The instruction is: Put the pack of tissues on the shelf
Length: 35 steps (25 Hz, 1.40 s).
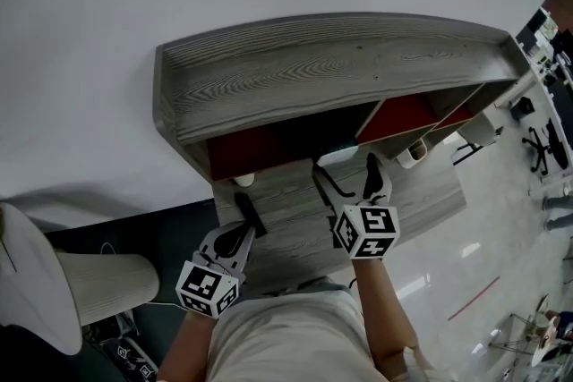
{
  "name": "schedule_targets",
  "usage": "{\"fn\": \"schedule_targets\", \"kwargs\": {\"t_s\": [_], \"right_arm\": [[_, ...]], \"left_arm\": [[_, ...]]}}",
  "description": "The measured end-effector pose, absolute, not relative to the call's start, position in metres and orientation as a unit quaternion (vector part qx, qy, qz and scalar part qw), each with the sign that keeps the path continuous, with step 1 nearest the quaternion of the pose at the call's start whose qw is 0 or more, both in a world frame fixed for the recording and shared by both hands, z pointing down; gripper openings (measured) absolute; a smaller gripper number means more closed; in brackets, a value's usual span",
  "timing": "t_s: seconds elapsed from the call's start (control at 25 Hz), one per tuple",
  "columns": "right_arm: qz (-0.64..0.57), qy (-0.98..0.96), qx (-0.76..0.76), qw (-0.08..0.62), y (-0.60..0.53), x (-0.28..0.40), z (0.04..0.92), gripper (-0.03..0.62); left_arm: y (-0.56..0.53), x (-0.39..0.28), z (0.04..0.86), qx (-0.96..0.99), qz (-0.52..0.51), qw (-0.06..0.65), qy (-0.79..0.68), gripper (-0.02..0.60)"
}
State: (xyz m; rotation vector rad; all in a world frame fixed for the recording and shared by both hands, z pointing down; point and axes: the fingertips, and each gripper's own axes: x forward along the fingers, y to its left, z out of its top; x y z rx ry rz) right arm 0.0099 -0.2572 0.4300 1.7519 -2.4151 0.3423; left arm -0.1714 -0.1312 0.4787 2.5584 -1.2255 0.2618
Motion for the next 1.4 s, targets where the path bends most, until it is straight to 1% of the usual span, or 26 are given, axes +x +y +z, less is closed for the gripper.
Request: {"fn": "schedule_targets", "kwargs": {"t_s": [0.12,0.24,0.28,0.32,0.36,0.4,0.48,0.56,0.64,0.68,0.72,1.12,1.4], "right_arm": [[0.127,-0.822,0.553,0.058,-0.237,0.02,0.427,0.506],[0.137,-0.828,0.539,0.069,-0.218,0.036,0.43,0.503],[0.139,-0.828,0.539,0.068,-0.211,0.043,0.429,0.479],[0.137,-0.826,0.542,0.065,-0.205,0.05,0.427,0.42],[0.134,-0.824,0.547,0.062,-0.199,0.057,0.425,0.34],[0.129,-0.823,0.55,0.061,-0.193,0.064,0.423,0.281],[0.12,-0.823,0.552,0.063,-0.182,0.074,0.42,0.243],[0.111,-0.822,0.555,0.064,-0.172,0.083,0.418,0.188],[0.104,-0.818,0.561,0.065,-0.164,0.094,0.417,0.09],[0.103,-0.817,0.563,0.067,-0.16,0.098,0.418,0.054],[0.104,-0.817,0.562,0.07,-0.156,0.102,0.42,0.033],[0.122,-0.816,0.56,0.071,-0.131,0.135,0.427,0.028],[0.131,-0.808,0.569,0.073,-0.127,0.143,0.433,0.028]], "left_arm": [[-0.136,-0.149,0.474,0.894,0.087,0.142,-0.416,0.014],[-0.14,-0.126,0.47,0.899,0.082,0.14,-0.406,0.014],[-0.142,-0.119,0.468,0.901,0.081,0.139,-0.403,0.014],[-0.143,-0.111,0.467,0.902,0.079,0.139,-0.4,0.014],[-0.145,-0.104,0.465,0.904,0.078,0.138,-0.398,0.014],[-0.146,-0.097,0.464,0.905,0.076,0.137,-0.395,0.014],[-0.148,-0.084,0.462,0.908,0.072,0.137,-0.39,0.014],[-0.149,-0.073,0.46,0.911,0.068,0.138,-0.384,0.014],[-0.15,-0.062,0.46,0.913,0.068,0.137,-0.378,0.014],[-0.15,-0.058,0.459,0.914,0.067,0.136,-0.375,0.014],[-0.151,-0.053,0.459,0.916,0.067,0.136,-0.372,0.014],[-0.151,-0.017,0.455,0.93,0.069,0.132,-0.335,0.014],[-0.154,0.002,0.452,0.939,0.062,0.137,-0.308,0.014]]}}
